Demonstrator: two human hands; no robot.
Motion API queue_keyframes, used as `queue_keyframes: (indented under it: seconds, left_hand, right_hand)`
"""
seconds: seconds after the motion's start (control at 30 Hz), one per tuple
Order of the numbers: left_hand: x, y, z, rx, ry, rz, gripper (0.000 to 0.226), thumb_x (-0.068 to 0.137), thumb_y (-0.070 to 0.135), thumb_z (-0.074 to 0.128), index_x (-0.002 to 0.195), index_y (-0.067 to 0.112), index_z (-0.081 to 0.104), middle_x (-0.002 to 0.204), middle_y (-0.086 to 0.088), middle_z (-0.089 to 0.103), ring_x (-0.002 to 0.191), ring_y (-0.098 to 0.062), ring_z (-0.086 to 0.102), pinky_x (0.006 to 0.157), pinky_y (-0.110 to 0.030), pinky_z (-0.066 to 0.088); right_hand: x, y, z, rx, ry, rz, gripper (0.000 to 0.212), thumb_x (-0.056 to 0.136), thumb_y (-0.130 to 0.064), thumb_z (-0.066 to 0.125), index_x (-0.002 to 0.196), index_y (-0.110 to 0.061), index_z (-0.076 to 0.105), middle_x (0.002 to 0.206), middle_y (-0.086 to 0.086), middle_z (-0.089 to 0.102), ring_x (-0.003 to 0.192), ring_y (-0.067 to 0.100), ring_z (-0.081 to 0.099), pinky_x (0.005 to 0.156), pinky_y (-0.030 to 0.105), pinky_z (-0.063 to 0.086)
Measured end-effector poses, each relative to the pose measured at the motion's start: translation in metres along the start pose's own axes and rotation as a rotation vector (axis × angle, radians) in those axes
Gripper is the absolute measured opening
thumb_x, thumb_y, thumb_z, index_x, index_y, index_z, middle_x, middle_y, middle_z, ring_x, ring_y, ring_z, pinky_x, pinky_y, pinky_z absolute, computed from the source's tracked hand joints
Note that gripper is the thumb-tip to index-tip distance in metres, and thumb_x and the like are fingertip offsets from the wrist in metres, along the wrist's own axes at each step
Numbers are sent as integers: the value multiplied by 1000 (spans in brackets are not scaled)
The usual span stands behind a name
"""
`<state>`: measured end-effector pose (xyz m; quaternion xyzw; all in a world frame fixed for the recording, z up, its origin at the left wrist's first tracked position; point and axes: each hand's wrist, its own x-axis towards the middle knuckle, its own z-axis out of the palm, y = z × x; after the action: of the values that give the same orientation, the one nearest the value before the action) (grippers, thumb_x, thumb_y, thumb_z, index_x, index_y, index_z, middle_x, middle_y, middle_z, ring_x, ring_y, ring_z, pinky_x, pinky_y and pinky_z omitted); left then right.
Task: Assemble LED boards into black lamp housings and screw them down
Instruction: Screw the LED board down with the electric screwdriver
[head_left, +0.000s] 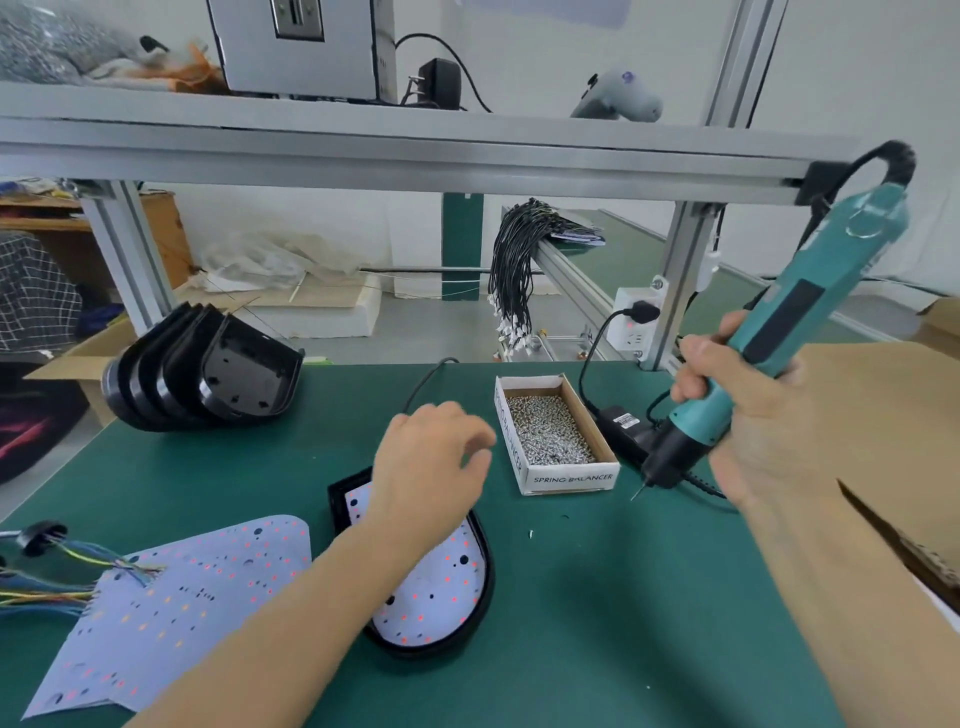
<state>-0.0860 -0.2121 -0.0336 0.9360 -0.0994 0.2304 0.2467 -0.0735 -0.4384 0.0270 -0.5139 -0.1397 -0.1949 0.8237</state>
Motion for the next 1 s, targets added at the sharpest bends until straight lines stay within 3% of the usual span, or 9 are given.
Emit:
queue_keyframes:
  seconds: [0.23,0.33,0.47,0.7,0.83,1.0]
  left_hand:
    - [90,29,69,229,-416,-38,21,93,17,56,98,26,74,105,7,71,104,-17,60,101,-34,32]
    - [100,28,97,328,-509,-49,19,94,18,56,102,24,72,107,7,70,107,-18,57,101,-35,31]
    - [103,22,117,370,-515,-41,16,93,21,59,102,24,71,106,9,70,104,-17,57,99,-33,31]
    - [97,20,121,347,-373,-65,17,91,15,59,91,23,74,100,7,72,102,-19,59,100,-34,28]
    - [94,18,120,404,-380,-23,19,91,11,57,94,23,72,94,5,72,95,-21,53,91,-31,30]
    - [97,18,119,452,-433,22,24,87,6,52,90,23,69,89,5,71,91,-20,58,101,-36,28]
  right_hand:
    - [0,-3,-1,-6,5,-17,32,81,9,61,73,-21,54,59,-5,53,46,11,45,52,22,45]
    - [-2,-1,-4,7,4,-9,27,76,3,65,73,-21,54,59,-5,52,47,12,44,52,22,44]
    - [-2,2,-8,-23,13,17,27,73,2,68,73,-21,54,60,-2,49,48,14,43,53,25,43]
    - [-1,7,-3,-16,30,47,23,71,-3,68,72,-21,55,63,-2,53,48,14,44,52,25,43]
    - [-1,8,1,-11,22,52,25,74,0,68,74,-21,55,61,-2,52,47,14,44,51,24,42]
    - [-2,6,1,-45,30,43,28,81,7,63,76,-19,54,63,0,52,48,14,44,53,26,42]
